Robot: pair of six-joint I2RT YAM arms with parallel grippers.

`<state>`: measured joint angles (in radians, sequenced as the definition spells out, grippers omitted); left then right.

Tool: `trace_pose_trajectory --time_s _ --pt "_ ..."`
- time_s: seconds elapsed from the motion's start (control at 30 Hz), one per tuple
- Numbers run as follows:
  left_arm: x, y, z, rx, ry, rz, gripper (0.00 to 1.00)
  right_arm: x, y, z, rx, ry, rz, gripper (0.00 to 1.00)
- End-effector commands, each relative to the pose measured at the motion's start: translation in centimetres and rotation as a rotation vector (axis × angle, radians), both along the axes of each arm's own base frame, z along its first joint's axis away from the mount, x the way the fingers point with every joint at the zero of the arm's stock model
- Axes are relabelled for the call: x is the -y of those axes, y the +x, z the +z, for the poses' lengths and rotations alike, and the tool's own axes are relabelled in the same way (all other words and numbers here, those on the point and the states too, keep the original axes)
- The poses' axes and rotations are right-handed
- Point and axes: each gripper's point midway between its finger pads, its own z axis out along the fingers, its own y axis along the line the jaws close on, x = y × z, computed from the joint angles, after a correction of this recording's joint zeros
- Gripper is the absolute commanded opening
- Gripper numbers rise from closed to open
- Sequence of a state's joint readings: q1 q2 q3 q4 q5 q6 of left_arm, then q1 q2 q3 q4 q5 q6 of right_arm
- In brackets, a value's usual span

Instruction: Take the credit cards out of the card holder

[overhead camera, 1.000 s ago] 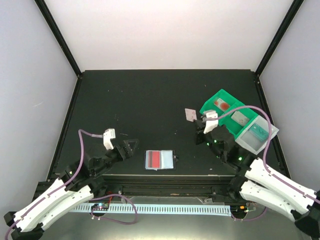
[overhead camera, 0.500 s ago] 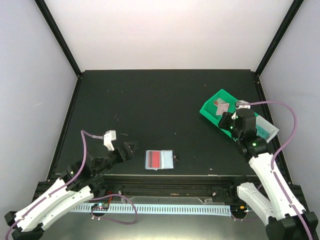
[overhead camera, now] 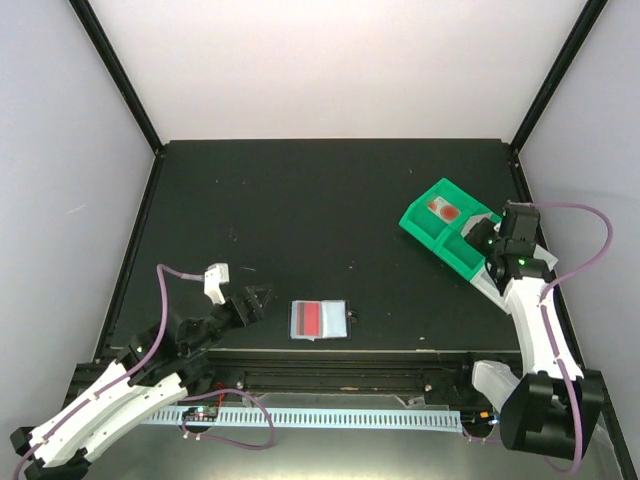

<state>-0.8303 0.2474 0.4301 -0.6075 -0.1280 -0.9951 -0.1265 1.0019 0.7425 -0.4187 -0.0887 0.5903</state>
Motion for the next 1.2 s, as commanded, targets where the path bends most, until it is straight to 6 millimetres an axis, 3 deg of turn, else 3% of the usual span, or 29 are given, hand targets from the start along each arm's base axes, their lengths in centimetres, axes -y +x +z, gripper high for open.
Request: trace_pose_trajectory --time_s 0.0,0.47,1.17 --pt "-0.6 -0.1 -0.6 -0.010 0.019 0.017 0.99 1.6 1.6 1.1 0.036 -0.015 -0.030 0.01" --pt "-1.0 0.5 -0.5 0.027 0.049 0.041 0.99 3.2 2.7 -4.2 -0.197 -0.039 -0.024 0.01" --pt "-1.5 0.6 -0.8 0.022 0.063 0.064 0.99 2.1 3.3 -6.8 -0.322 0.021 0.045 0.01"
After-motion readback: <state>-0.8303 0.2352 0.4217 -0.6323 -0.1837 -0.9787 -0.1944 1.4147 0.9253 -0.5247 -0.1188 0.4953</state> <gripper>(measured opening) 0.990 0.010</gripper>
